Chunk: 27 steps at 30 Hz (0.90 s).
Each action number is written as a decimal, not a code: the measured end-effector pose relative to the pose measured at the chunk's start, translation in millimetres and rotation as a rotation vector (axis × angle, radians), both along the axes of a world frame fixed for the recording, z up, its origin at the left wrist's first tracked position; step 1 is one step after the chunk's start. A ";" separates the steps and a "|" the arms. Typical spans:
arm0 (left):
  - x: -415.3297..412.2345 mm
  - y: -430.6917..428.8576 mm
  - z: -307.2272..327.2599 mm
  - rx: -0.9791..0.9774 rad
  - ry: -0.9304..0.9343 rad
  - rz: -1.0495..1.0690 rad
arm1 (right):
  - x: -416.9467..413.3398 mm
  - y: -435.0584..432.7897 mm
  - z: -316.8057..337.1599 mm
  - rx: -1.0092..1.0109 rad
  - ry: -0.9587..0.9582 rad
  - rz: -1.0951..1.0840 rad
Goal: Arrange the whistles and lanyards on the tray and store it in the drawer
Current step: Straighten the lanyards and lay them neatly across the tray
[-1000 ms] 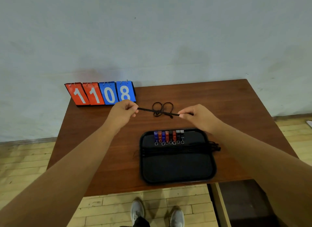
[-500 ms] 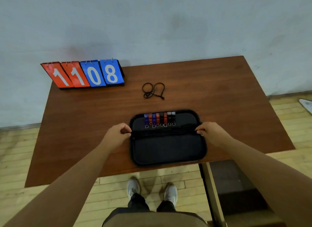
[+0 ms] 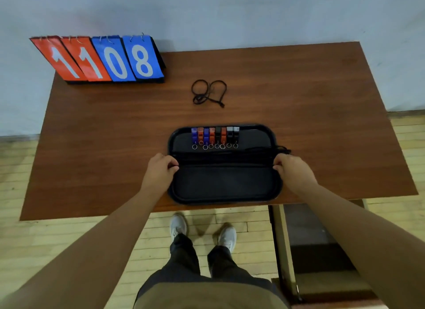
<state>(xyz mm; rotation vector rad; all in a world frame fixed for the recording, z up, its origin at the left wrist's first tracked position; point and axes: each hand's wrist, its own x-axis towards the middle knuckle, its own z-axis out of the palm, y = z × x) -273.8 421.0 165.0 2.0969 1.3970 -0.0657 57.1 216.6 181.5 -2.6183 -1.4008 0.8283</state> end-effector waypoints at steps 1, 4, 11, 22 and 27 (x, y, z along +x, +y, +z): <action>-0.2 0.9 -4.3 0.021 0.003 -0.002 | 0.9 0.9 -4.0 0.008 -0.015 0.017; -2.6 0.4 -16.0 0.062 0.043 -0.042 | 2.9 1.3 -17.1 0.021 -0.102 0.094; -2.1 -7.1 -25.4 0.188 0.040 -0.036 | 1.1 4.0 -32.1 0.064 -0.222 0.121; -6.9 3.6 18.5 0.114 0.000 0.046 | 4.2 10.4 1.3 0.149 -0.176 0.073; 2.2 33.5 62.7 0.166 -0.058 0.092 | 10.9 48.8 47.1 0.215 -0.158 0.055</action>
